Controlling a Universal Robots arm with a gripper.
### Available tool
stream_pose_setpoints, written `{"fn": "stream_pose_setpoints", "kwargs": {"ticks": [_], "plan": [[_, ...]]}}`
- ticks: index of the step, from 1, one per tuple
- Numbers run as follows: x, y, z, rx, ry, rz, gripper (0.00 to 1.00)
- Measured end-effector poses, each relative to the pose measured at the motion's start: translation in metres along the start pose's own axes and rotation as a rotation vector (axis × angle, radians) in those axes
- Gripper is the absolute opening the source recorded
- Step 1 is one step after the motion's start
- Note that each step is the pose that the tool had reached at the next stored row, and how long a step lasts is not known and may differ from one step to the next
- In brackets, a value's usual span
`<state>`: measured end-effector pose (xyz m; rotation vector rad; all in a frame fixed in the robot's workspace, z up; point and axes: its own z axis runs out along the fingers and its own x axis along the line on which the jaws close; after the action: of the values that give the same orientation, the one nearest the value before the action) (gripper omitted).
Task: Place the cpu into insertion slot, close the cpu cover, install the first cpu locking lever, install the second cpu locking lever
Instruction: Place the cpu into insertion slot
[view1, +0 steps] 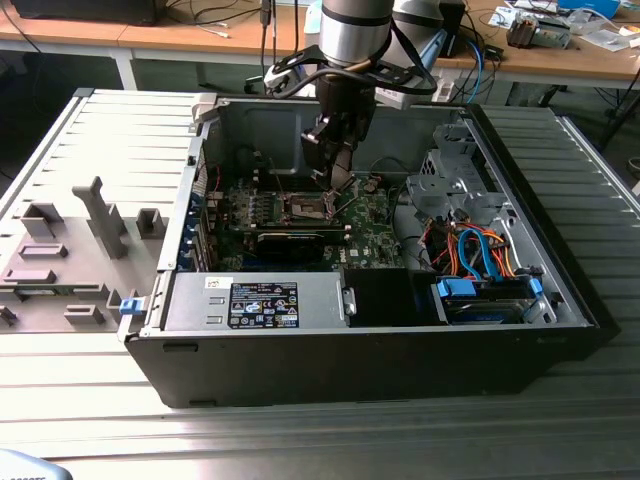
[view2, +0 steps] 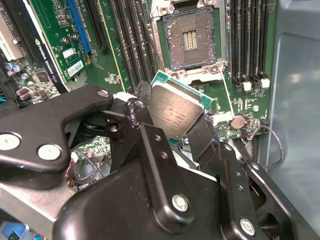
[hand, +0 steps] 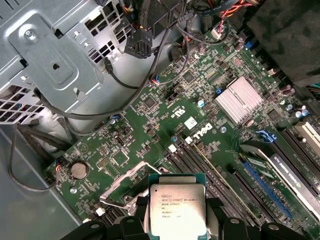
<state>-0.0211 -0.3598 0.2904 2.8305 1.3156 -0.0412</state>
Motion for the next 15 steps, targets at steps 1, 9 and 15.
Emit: {"fn": "stream_pose_setpoints", "kwargs": {"ticks": [1,9,15], "plan": [[0.0,0.0,0.0,0.0,0.0,0.001,0.54],[0.0,0.0,0.0,0.0002,0.0,0.007,0.54],[0.0,0.0,0.0,0.0004,-0.0001,0.012,0.54]]}}
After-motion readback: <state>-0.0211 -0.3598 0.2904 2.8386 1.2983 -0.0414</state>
